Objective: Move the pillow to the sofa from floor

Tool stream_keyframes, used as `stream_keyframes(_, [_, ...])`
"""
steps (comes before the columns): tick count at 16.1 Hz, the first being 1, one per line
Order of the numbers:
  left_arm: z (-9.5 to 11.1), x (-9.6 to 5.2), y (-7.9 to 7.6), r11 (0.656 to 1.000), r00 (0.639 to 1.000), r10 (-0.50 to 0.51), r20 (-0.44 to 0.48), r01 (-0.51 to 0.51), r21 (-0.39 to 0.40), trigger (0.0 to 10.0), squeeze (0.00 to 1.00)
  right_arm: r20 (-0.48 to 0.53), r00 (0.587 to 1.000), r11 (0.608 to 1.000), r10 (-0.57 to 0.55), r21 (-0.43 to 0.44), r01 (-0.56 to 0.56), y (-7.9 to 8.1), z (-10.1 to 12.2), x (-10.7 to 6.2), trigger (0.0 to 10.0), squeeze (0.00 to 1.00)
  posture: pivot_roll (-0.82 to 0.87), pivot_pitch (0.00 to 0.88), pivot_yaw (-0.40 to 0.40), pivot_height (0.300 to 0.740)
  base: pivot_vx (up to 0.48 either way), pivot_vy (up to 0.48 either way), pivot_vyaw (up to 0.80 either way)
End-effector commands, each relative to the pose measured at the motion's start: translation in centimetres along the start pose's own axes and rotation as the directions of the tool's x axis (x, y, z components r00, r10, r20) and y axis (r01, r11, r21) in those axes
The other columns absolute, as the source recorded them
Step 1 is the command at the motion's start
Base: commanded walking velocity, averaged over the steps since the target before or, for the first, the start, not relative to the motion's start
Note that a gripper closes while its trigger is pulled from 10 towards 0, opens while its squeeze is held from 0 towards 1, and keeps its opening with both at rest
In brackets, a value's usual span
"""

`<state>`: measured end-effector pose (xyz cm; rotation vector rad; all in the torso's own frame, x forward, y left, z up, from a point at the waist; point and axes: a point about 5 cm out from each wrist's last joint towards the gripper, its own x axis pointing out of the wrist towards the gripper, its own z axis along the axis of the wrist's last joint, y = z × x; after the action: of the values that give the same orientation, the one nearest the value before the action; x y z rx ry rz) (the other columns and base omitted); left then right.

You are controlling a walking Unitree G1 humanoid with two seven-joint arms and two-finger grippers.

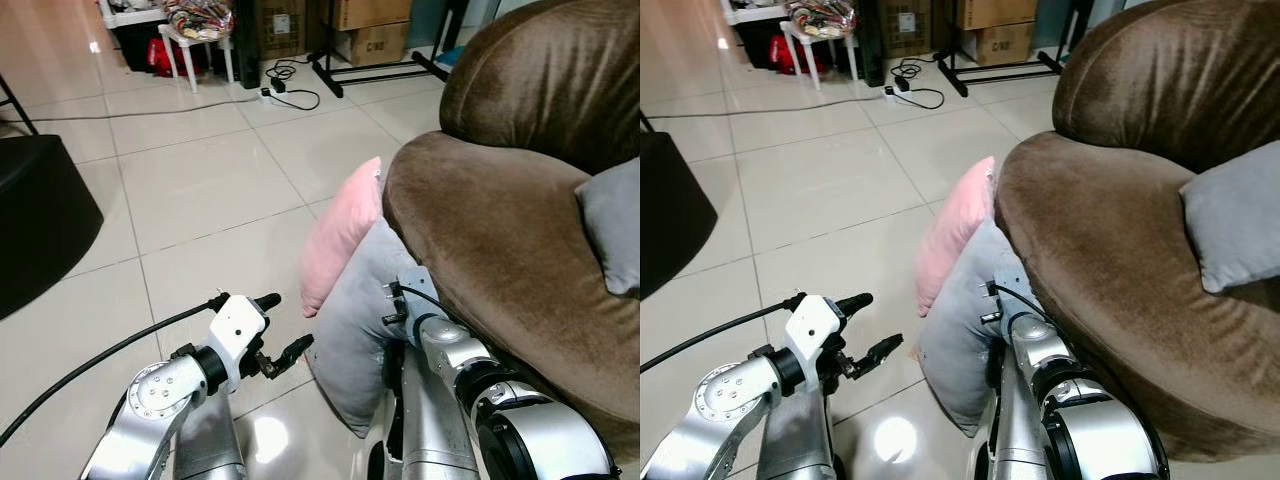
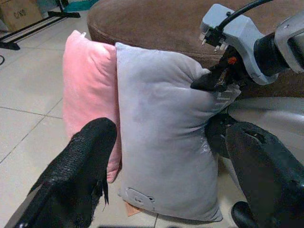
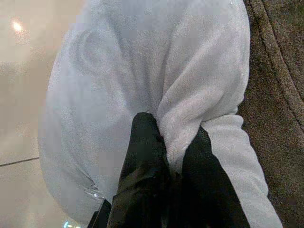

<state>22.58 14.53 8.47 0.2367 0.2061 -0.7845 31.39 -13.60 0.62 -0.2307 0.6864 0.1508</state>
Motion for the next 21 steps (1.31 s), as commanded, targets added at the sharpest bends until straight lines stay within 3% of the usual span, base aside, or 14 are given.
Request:
stream_keyframes(1, [0.3,0.2,0.3,1.000,1.000,0.011,0.009,-0.011,0.018,10.0,0.00,-0.034,0.999,0.999,0.035,-0.015,-0.035,0.6,-0.6,0.0,0.0,0.00,0.07,0.000,-0.051,0.436,0.000,0.000,0.00])
stream_keyframes(4, [0.4,0.2,0.6,0.999,0.999,0.029,0.018,-0.029,0.024,10.0,0.00,-0.022,0.998,0.998,0.052,-0.017,-0.053,0.5,-0.7,0.0,0.0,0.00,0.07,0.000,-0.051,0.436,0.000,0.000,0.00])
stream_keyframes(9, [0.4,-0.1,0.9,0.998,0.999,0.046,0.023,-0.047,0.030,10.0,0.00,0.058,0.983,0.985,0.172,-0.026,-0.171,0.9,-1.5,-0.3,0.0,0.00,0.07,0.000,-0.037,0.436,0.000,0.000,0.00])
stream_keyframes(13, [0.6,-0.2,1.2,0.998,0.999,0.041,0.026,-0.042,0.044,10.0,0.00,0.073,0.971,0.971,0.228,-0.092,-0.221,0.4,-2.9,-0.8,0.0,0.00,0.07,0.000,-0.012,0.436,0.000,0.000,0.00])
stream_keyframes(16, [0.7,-0.3,1.5,0.997,0.998,0.054,0.027,-0.056,0.047,10.0,0.00,0.188,0.949,0.968,0.252,-0.046,-0.248,-0.5,-2.5,-1.2,0.0,0.00,0.07,0.000,0.005,0.436,0.000,0.000,0.00])
stream_keyframes(17, [0.8,-0.3,1.7,0.996,0.996,0.080,0.035,-0.082,0.038,10.0,0.00,0.254,0.930,0.962,0.264,-0.005,-0.272,-0.7,-1.7,-1.3,0.0,0.00,0.06,0.000,0.004,0.436,0.000,0.000,0.00])
stream_keyframes(18, [1.0,-0.5,2.2,0.989,0.987,0.149,0.054,-0.150,0.019,10.0,0.00,0.385,0.882,0.946,0.271,0.062,-0.318,-1.2,0.1,-1.8,0.0,0.00,0.06,0.000,0.000,0.436,0.000,0.000,0.00])
stream_keyframes(19, [1.2,-0.5,2.4,0.982,0.980,0.185,0.072,-0.186,0.012,10.0,0.00,0.426,0.864,0.939,0.268,0.084,-0.333,-1.5,0.7,-2.0,0.0,0.00,0.06,0.000,-0.003,0.436,0.000,0.000,0.00])
stream_keyframes(20, [1.9,-1.0,3.5,0.943,0.935,0.333,0.125,-0.333,-0.019,10.0,0.00,0.538,0.804,0.918,0.252,0.129,-0.374,-2.1,2.6,-3.4,0.0,0.00,0.05,0.000,-0.016,0.436,0.000,0.000,0.00])
stream_keyframes(21, [2.3,-1.9,4.1,0.900,0.888,0.434,0.155,-0.434,-0.033,10.0,0.00,0.631,0.735,0.894,0.248,0.144,-0.425,-2.3,4.3,-5.9,0.0,0.00,0.04,0.000,-0.022,0.436,0.000,0.000,0.00])
